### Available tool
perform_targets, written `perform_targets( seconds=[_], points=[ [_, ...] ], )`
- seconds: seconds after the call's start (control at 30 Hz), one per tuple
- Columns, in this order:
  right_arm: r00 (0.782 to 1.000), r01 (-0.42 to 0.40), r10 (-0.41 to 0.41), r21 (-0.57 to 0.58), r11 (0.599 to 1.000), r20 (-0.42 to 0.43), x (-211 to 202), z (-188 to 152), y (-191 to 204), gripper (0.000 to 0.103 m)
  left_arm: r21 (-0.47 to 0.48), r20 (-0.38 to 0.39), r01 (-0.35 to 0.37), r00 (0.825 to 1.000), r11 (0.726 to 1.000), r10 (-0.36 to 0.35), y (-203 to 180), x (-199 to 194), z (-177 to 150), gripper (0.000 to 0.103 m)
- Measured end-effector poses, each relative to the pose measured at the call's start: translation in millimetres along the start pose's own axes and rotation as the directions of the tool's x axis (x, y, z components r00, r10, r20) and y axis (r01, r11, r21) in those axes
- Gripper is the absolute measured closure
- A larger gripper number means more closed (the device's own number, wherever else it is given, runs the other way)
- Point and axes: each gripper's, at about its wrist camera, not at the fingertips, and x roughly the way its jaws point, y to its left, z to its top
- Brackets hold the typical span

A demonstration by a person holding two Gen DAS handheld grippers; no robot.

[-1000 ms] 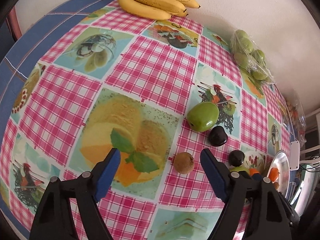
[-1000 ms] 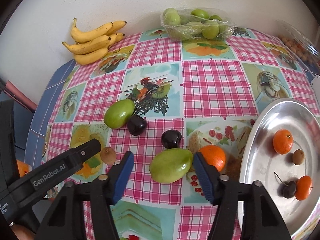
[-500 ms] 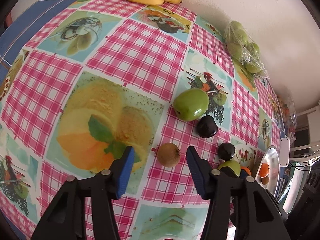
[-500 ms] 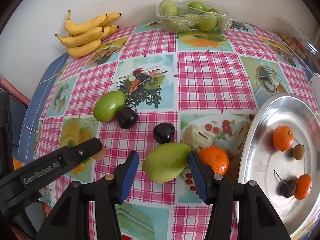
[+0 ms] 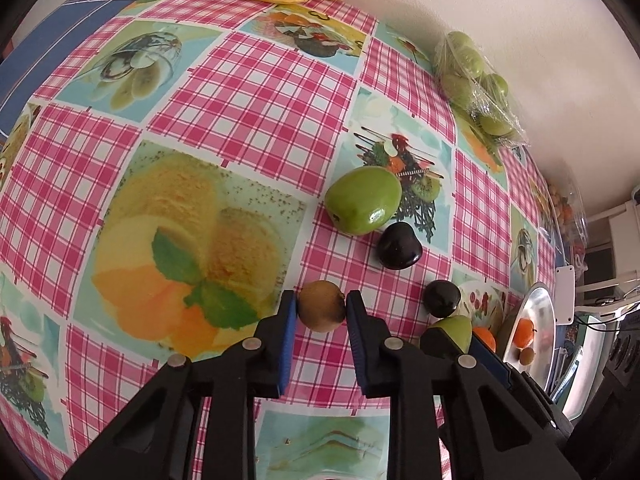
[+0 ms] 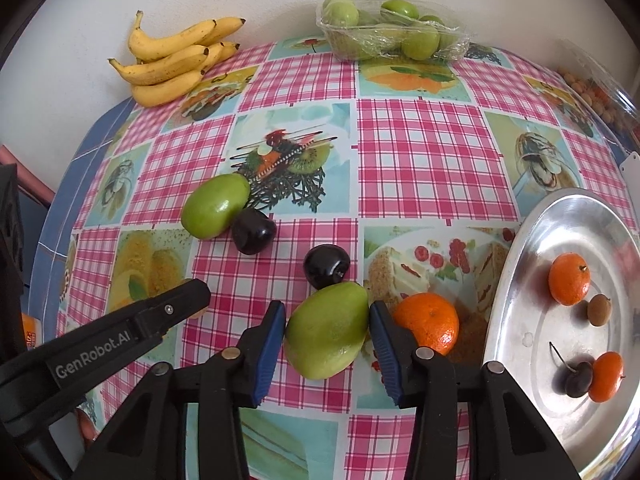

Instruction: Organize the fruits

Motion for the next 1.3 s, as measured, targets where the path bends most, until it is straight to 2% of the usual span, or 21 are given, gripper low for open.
perform_targets(
  seconds=[0.3, 0.77, 1.1, 1.3],
  points=[
    [0.999, -0.038, 0.038, 0.011, 0.999, 0.003, -5.9, -1.2, 0.1, 0.057, 0.002, 0.041, 0.014, 0.999, 1.0, -0.014, -0.3, -15.5, 2.3, 0.077],
    [0.992, -0.047, 0.046, -0.001, 0.999, 0.118, -56.7, 4.1, 3.7, 0.058, 0.025, 0.13, 0.045, 0.99, 0.999, -0.048, -8.9, -49.1, 3.2, 0.077],
    [0.992, -0.034, 0.031, 0.023, 0.999, 0.126, -67.4, 1.5, -10.5, 0.058, 0.04, 0.136, 0.037, 0.99, 0.999, -0.042, -14.2, -50.6, 0.0, 0.077],
    [0.99, -0.033, 0.023, 0.07, 0.997, 0.136, -74.9, -0.3, -32.4, 0.058, 0.071, 0.131, 0.03, 0.991, 0.997, -0.04, -26.3, -49.3, -4.7, 0.077]
  ],
)
